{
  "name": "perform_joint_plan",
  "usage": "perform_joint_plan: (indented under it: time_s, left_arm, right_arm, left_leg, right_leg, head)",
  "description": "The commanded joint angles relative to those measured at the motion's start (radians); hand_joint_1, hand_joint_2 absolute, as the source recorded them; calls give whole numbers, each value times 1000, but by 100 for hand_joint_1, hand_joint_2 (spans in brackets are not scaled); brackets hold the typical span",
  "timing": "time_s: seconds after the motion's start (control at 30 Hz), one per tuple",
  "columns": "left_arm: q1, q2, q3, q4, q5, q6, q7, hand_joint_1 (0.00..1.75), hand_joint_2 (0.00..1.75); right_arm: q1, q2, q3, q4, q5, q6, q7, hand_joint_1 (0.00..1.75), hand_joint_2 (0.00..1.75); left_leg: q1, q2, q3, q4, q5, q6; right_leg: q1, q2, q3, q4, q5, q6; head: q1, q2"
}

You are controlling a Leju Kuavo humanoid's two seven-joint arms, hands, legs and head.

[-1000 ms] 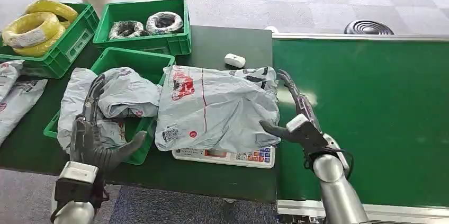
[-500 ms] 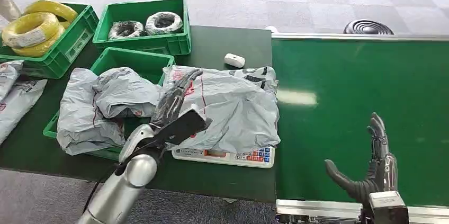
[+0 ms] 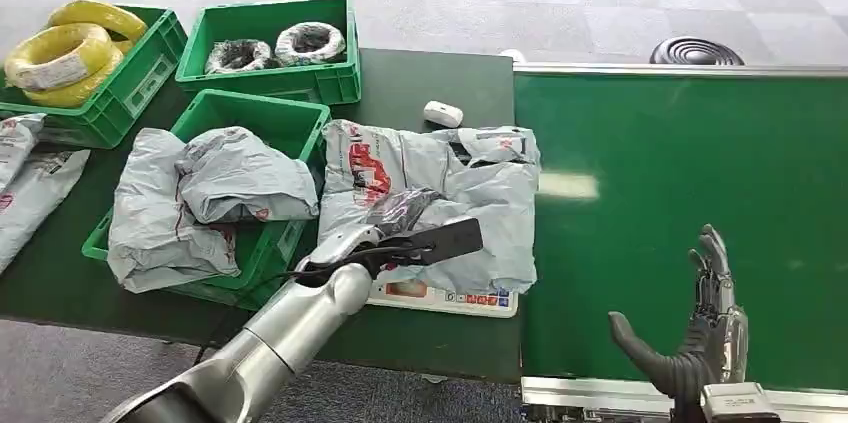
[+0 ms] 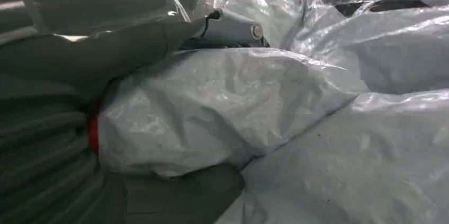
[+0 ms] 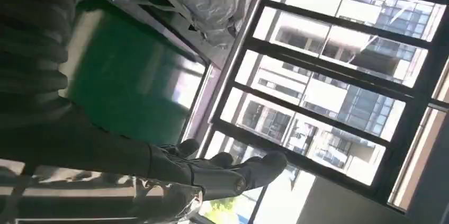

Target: Moved the parcel from conveyor to table for the left to box.

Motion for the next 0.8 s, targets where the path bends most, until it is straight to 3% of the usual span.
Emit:
perform_joint_plan:
  time_s: [0.03,0.23,0.4,0.43,0.67,0.8]
  left_arm:
    - [-39,46,41,26,-41,83,4,175,175]
    - [75,100,147,-509,66,60,-11,175,175]
    - [107,149,200,-806,94,267,-108,175,175]
    - [103,163,207,-841,106,254,-97,175,175]
    - [21,217,290,-973,-112,583,-168,175,175]
    - [-53,242,410,-801,-250,524,-4,175,175]
  right_arm:
    - [-81,46,52,87,23,82,20,0,175]
    - [-41,59,46,61,35,98,12,0,175]
    - [-18,71,27,45,42,92,8,0,175]
    - [-10,69,22,42,41,92,8,0,175]
    - [24,66,27,43,57,53,8,0,175]
    - [27,56,26,33,53,17,21,0,175]
  left_leg:
    - [0,4,1,-1,0,0]
    - [0,5,-1,0,0,0]
    - [0,6,-2,0,0,0]
    - [0,5,-3,0,0,0]
    - [0,3,-4,0,0,0]
    - [0,3,-3,0,1,0]
  right_leg:
    - [0,4,0,-1,2,-1]
    - [0,4,-3,1,1,-1]
    - [0,6,-4,1,1,-1]
    - [0,5,-5,1,1,-1]
    - [0,3,-5,1,1,-1]
    - [0,3,-4,1,1,-1]
  head:
    - [0,0]
    - [0,0]
    - [0,0]
    - [0,0]
    - [0,0]
    - [0,0]
